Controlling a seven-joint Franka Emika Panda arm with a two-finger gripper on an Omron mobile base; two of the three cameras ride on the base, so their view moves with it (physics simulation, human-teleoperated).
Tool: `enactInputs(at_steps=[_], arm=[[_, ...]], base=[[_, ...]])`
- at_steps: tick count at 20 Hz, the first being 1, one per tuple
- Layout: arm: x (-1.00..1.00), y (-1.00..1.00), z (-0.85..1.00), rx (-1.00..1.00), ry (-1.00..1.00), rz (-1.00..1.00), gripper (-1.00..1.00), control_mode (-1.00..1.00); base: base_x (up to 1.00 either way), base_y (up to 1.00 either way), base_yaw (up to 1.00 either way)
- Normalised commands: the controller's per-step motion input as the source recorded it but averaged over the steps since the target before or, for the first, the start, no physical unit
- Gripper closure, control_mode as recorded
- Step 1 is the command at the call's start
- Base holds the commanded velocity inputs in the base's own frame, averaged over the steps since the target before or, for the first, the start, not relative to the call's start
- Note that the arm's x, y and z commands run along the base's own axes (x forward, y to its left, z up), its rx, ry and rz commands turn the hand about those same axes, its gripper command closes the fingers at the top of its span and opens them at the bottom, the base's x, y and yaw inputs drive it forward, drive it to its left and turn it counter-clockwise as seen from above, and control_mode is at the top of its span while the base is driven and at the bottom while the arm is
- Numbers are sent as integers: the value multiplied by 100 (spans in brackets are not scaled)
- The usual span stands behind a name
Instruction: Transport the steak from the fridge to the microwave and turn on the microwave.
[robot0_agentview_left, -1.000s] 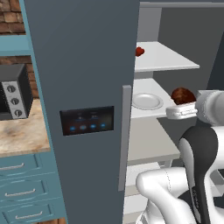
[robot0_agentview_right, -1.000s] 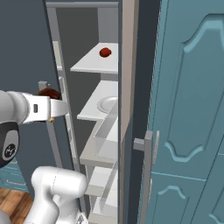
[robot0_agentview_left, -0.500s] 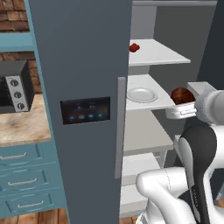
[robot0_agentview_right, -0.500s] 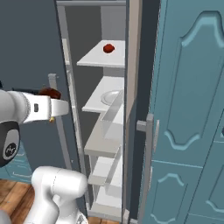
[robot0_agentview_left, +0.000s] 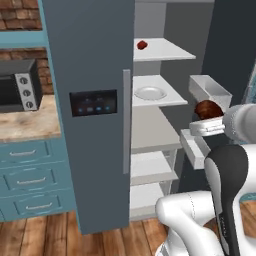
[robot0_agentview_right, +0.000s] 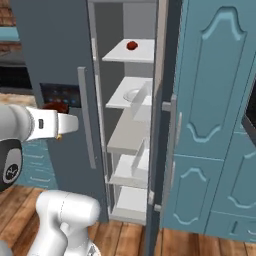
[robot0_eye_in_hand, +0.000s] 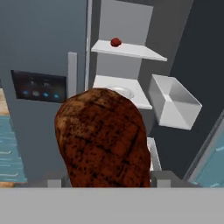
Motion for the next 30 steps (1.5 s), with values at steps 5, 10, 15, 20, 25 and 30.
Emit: enactInputs(at_steps=[5,10,15,20,25,30], arm=[[0,0,0,0,0,0,100,100],[0,0,0,0,0,0,100,100],[0,0,0,0,0,0,100,100],[0,0,0,0,0,0,100,100],[0,0,0,0,0,0,100,100],[0,0,0,0,0,0,100,100]], base=[[-66,33,-12],[-34,39,-35],[-12,42,-60],[-14,19,-68],[-44,0,-66],[-51,0,-62]])
